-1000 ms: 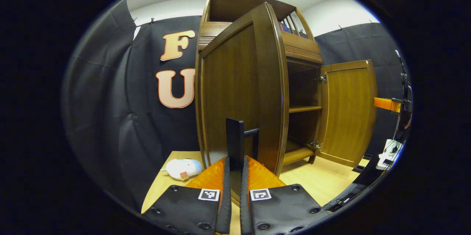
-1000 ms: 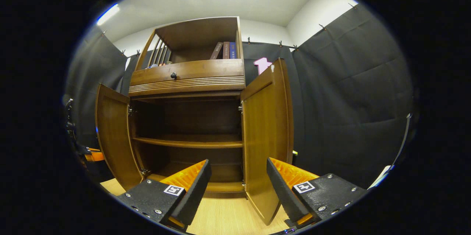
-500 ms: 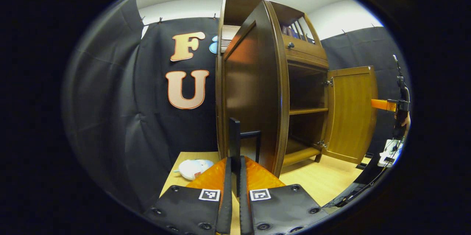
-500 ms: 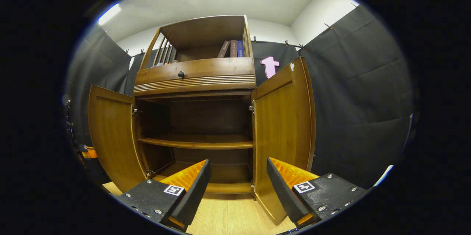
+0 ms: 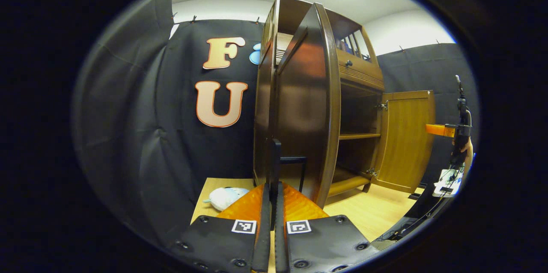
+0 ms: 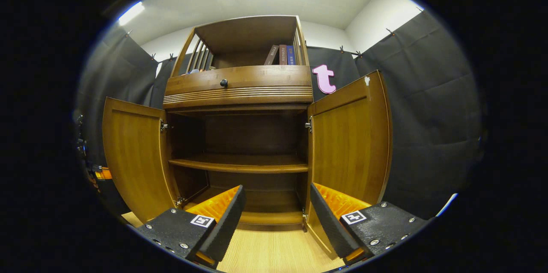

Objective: Open the right door of the double-door shoe cabinet with the right hand, and open the left door with the left hand.

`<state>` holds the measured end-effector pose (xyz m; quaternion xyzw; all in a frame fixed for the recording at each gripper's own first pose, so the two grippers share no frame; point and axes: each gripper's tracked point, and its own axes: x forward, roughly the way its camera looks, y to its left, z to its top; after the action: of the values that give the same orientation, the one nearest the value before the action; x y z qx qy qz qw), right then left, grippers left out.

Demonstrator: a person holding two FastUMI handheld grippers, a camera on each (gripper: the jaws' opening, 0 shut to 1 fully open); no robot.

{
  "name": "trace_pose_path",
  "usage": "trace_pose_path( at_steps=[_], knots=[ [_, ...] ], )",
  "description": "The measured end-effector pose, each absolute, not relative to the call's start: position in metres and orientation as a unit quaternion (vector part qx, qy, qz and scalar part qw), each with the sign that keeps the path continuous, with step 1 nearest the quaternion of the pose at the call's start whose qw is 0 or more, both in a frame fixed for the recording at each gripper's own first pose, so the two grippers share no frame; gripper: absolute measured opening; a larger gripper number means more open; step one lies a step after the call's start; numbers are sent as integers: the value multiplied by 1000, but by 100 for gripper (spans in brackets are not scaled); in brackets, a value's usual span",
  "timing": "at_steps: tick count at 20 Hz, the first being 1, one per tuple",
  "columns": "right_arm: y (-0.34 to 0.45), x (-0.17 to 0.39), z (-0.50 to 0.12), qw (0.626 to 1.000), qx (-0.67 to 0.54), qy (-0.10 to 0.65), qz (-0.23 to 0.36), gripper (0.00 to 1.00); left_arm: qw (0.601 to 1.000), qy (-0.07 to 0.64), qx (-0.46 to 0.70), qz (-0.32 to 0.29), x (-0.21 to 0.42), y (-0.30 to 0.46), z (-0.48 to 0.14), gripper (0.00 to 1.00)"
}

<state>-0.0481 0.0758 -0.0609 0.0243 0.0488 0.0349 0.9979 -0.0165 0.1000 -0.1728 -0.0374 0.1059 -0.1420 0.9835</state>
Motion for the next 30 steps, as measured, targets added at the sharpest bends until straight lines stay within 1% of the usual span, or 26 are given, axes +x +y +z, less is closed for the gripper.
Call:
trace_pose_path(
  at_steps=[1,2,4,7,9,13,14,18,20,25,26,27,30],
  knots=[
    [77,-47,-60,998,24,48,33,92,984,107,-35,-140,-16,104,-173,12],
    [77,-47,-60,998,25,48,32,92,983,108,-39,-144,-16,104,-174,12],
    [79,-47,-59,998,27,47,32,92,983,110,-42,-138,-16,106,-172,17],
    [76,-47,-61,998,28,49,33,92,985,121,-52,-113,-22,106,-171,16],
    [71,-45,-65,998,28,53,33,92,989,117,-32,-87,-31,109,-161,16],
    [66,-41,-72,997,38,58,40,92,995,91,14,-29,-53,119,-126,13],
    [65,-40,-74,997,39,59,41,92,996,88,22,-17,-58,119,-117,14],
    [60,-34,-80,996,39,67,48,92,997,70,31,10,-80,108,-82,15],
    [58,-32,-74,996,38,65,52,92,998,59,28,8,-84,95,-69,15],
    [55,-25,-63,996,22,56,59,92,998,53,17,-27,-84,38,-43,15],
    [53,-24,-59,997,20,53,60,92,998,51,17,-33,-83,27,-38,17],
    [51,-22,-56,997,18,51,59,92,998,50,18,-37,-78,17,-32,26],
    [40,-18,-48,997,13,47,55,92,997,46,15,-52,-59,-13,-22,31]
  ],
)
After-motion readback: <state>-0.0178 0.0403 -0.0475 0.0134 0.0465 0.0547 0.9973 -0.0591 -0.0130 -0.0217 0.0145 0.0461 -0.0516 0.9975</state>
